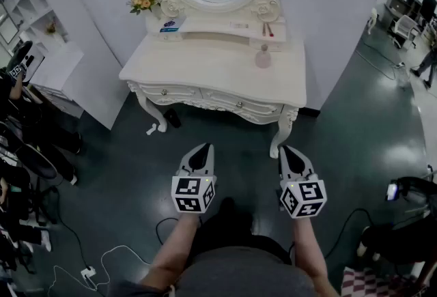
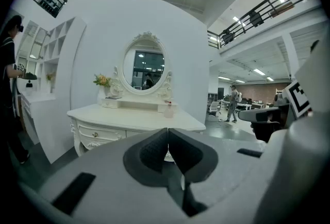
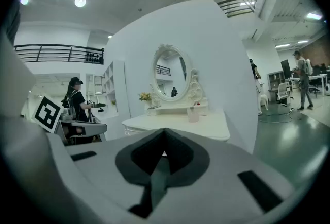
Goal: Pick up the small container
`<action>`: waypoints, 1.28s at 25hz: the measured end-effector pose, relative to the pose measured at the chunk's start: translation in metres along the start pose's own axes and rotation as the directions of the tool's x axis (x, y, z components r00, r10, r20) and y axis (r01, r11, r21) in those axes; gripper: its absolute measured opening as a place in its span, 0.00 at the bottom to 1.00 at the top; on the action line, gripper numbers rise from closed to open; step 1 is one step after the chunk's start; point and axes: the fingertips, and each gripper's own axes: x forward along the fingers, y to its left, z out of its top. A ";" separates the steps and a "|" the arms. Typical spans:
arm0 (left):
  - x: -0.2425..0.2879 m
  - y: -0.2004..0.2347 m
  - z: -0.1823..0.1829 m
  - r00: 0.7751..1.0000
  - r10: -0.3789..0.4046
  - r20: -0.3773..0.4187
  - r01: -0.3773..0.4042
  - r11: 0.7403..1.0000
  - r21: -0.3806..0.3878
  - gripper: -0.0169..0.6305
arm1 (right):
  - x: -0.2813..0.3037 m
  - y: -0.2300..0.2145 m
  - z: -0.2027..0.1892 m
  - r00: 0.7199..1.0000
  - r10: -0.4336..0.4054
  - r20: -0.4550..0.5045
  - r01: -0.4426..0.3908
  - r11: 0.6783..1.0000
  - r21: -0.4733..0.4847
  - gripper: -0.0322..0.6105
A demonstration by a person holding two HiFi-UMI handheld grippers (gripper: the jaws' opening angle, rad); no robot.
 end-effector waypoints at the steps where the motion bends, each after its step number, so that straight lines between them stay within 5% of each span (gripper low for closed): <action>1: 0.000 -0.001 0.000 1.000 0.001 -0.001 -0.001 1.000 -0.002 0.04 | -0.001 0.000 0.000 1.000 0.004 -0.001 -0.004 1.000 0.004 0.06; 15: 0.001 -0.011 0.002 1.000 -0.001 0.006 0.001 1.000 -0.008 0.04 | -0.008 0.001 0.005 0.999 0.026 0.022 -0.026 1.000 -0.011 0.06; 32: 0.044 0.020 0.005 1.000 0.020 -0.009 -0.020 1.000 -0.007 0.04 | 0.041 -0.016 0.010 1.000 0.030 -0.003 -0.030 0.999 0.015 0.22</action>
